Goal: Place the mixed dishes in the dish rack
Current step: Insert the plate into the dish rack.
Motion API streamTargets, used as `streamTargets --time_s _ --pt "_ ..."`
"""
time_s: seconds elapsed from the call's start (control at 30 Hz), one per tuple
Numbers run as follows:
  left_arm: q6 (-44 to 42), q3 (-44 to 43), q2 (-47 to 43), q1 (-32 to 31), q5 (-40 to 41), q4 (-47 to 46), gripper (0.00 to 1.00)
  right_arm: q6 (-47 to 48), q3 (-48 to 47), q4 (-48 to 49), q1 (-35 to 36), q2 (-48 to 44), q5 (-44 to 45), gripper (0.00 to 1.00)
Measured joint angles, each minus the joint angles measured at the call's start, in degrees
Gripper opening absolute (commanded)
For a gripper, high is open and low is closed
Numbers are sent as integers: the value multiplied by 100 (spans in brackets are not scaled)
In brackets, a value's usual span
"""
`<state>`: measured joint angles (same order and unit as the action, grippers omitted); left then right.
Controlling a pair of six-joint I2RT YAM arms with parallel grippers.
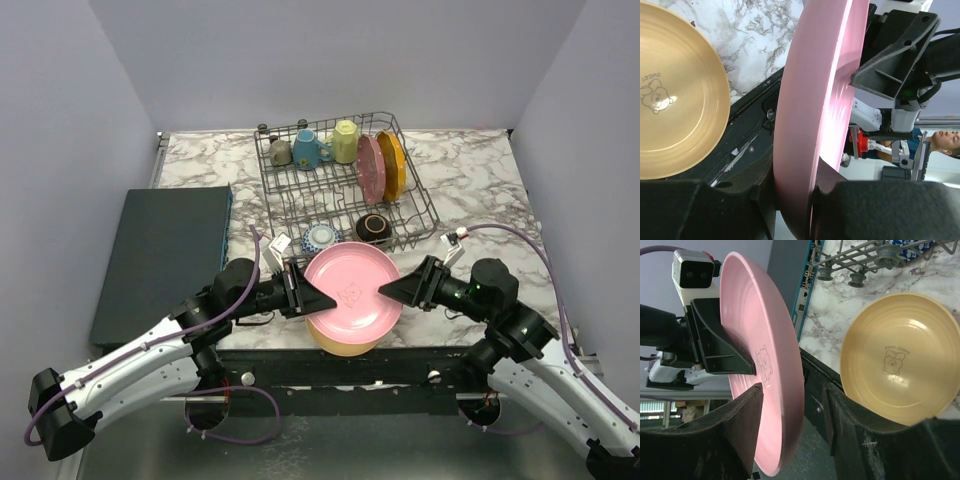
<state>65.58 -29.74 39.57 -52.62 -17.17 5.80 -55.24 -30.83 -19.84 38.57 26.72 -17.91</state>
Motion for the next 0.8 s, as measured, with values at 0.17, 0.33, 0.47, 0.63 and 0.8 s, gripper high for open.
streamTargets --time_s 0.17,0.33,0.47,0.63,0.8 --pt "22 57 -48 0 -70 -140 0 -199 164 225 0 0 -118 50" --pt "39 92 -175 0 -98 -219 0 -332 219 439 0 -50 -186 44" --pt "44 109 -219 0 -107 -245 0 -387 223 573 0 -116 -212 41" --pt "48 120 -225 0 -107 -273 0 -470 256 667 0 -219 -214 32" --pt "59 122 -225 0 -111 -308 0 -481 262 662 0 -273 -199 14"
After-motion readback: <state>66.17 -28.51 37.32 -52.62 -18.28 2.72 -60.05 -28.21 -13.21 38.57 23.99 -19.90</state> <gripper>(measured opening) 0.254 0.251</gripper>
